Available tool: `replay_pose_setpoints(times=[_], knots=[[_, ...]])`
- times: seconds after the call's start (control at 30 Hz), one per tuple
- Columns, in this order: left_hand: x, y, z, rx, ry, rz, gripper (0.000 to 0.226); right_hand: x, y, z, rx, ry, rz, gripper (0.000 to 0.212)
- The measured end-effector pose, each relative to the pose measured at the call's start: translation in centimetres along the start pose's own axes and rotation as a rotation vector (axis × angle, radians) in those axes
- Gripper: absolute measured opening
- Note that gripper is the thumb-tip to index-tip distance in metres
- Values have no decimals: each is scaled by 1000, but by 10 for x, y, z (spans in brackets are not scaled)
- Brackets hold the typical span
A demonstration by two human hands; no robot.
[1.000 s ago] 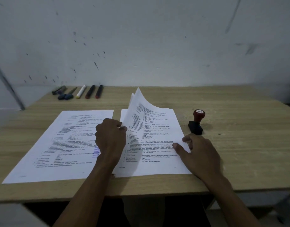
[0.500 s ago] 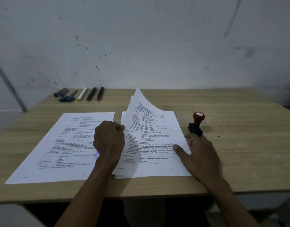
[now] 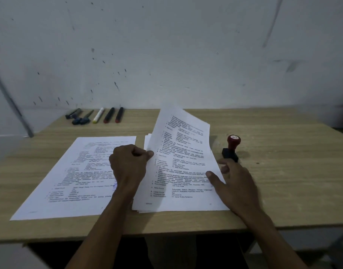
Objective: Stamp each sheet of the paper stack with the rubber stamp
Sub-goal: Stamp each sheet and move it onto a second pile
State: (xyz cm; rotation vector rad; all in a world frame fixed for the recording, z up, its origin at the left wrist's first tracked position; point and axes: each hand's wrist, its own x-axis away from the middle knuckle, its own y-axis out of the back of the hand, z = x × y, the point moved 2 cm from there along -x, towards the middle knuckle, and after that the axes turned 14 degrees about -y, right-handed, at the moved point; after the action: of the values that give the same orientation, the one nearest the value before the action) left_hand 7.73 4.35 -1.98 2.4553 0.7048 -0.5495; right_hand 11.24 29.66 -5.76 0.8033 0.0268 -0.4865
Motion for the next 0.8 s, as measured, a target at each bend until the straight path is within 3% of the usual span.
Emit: replay_pose_setpoints(times=[0.23, 0.33, 0.43, 0.57, 0.8], knots=[[-7, 14, 11, 333, 62, -22, 14, 0, 2, 10, -165, -4, -31, 37], [-9, 22, 15, 475, 148, -27, 16, -6, -1, 20, -267, -65, 88, 33], [-13, 31, 18, 551, 225, 2, 4, -12, -2, 34, -484, -154, 231, 16], [-20, 47, 26, 490, 227, -23, 7, -13, -8, 53, -609, -230, 318, 25], [-42, 92, 60, 155, 192, -112, 9, 10, -41, 102, -511, -187, 526, 20]])
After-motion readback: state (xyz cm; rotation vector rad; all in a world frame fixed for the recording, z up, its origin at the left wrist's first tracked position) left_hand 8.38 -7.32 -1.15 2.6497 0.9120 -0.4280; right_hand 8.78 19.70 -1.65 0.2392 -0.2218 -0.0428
